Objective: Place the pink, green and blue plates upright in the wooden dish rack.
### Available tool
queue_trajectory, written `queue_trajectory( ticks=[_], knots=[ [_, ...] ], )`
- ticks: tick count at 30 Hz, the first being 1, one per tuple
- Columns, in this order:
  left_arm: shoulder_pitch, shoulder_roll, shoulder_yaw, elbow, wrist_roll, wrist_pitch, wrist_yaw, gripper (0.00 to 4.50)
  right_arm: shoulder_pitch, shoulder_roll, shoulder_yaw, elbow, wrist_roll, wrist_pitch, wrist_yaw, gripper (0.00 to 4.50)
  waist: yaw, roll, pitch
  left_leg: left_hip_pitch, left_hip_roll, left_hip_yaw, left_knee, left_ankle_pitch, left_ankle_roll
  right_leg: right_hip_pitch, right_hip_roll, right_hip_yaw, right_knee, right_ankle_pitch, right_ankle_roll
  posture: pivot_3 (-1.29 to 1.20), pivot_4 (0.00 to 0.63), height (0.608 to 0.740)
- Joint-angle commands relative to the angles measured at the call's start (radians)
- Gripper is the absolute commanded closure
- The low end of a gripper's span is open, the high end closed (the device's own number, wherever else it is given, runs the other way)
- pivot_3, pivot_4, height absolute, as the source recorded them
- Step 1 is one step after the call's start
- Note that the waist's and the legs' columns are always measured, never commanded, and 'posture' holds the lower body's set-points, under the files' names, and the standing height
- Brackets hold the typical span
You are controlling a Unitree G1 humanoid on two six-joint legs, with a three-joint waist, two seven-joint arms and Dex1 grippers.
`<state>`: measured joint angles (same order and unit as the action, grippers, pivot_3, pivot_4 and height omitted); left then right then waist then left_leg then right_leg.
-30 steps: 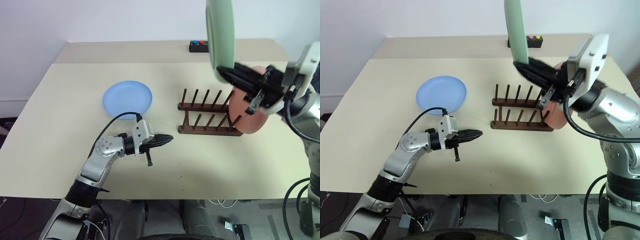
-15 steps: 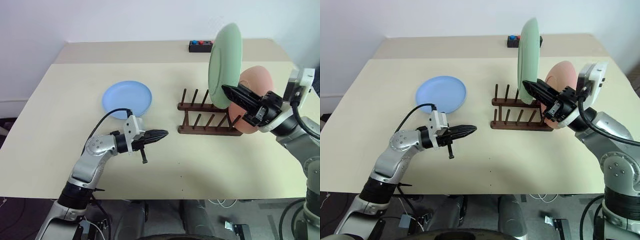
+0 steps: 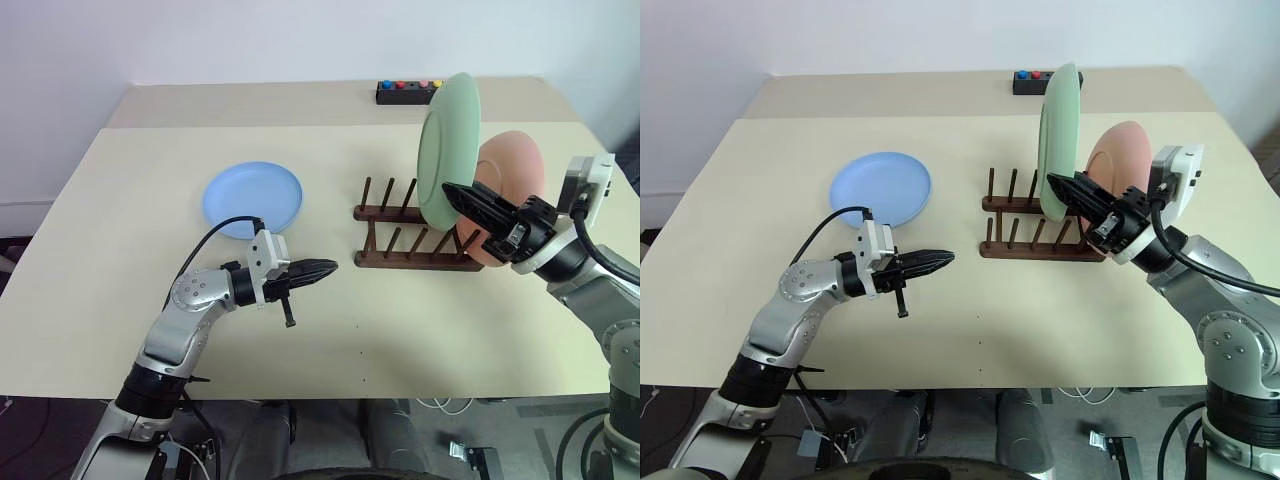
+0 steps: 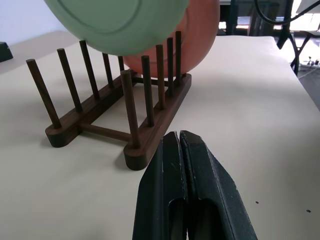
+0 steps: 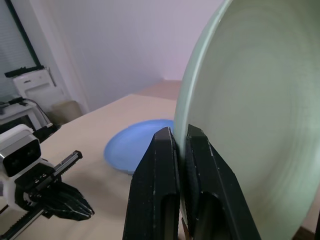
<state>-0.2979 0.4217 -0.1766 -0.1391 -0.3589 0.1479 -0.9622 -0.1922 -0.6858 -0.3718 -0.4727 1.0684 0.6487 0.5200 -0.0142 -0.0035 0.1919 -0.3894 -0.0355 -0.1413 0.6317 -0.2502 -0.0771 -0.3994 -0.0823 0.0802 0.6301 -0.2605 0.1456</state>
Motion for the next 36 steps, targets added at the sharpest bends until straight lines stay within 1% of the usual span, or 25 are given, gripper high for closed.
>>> queue_trajectory(
  ticks=[1,11,13,14,16,19,36],
  knots=[
    [-0.007,0.000,0.002,-0.043,-0.005,-0.003,-0.002,4.50,-0.003,0.000,-0.044,-0.010,0.031,-0.003,-0.002,4.46,0.000,0.000,0.000,0.000,0.000,0.000,0.000,0.000,0.000,0.000,0.000,0.000,0.000,0.000,0.000,0.00,0.150,0.740],
    [-0.014,-0.001,-0.001,-0.036,-0.001,-0.005,-0.002,4.50,0.000,0.000,-0.046,-0.007,0.045,0.011,-0.006,4.46,0.000,0.000,0.000,0.000,0.000,0.000,0.000,0.000,0.000,0.000,0.000,0.000,0.000,0.000,0.000,0.00,0.150,0.740],
    [-0.014,-0.002,-0.002,-0.036,-0.001,-0.005,-0.001,4.50,0.002,0.000,-0.048,-0.010,0.047,0.013,-0.002,3.80,0.000,0.000,0.000,0.000,0.000,0.000,0.000,0.000,0.000,0.000,0.000,0.000,0.000,0.000,0.000,0.00,0.150,0.740],
    [-0.014,-0.002,-0.002,-0.037,-0.001,-0.004,-0.001,4.50,0.002,0.000,-0.049,-0.012,0.043,0.012,-0.003,3.56,0.000,0.000,0.000,0.000,0.000,0.000,0.000,0.000,0.000,0.000,0.000,0.000,0.000,0.000,0.000,0.00,0.150,0.740],
    [-0.015,-0.002,-0.003,-0.037,-0.001,-0.003,0.000,4.50,0.001,0.001,-0.050,-0.014,0.035,0.009,-0.007,2.47,0.000,0.000,0.000,0.000,0.000,0.000,0.000,0.000,0.000,0.000,0.000,0.000,0.000,0.000,0.000,0.00,0.150,0.740],
    [-0.017,-0.003,-0.004,-0.040,-0.001,0.001,0.003,4.50,-0.001,-0.002,-0.050,-0.014,0.027,0.007,-0.008,1.07,0.000,0.000,0.000,0.000,0.000,0.000,0.000,0.000,0.000,0.000,0.000,0.000,0.000,0.000,0.000,0.00,0.150,0.740],
    [-0.020,-0.008,-0.007,-0.026,0.002,-0.006,0.001,4.50,0.017,-0.034,-0.080,-0.036,-0.017,0.007,-0.018,1.07,0.000,0.000,0.000,0.000,0.000,0.000,0.000,0.000,0.000,0.000,0.000,0.000,0.000,0.000,0.000,0.00,0.150,0.740]
  ],
)
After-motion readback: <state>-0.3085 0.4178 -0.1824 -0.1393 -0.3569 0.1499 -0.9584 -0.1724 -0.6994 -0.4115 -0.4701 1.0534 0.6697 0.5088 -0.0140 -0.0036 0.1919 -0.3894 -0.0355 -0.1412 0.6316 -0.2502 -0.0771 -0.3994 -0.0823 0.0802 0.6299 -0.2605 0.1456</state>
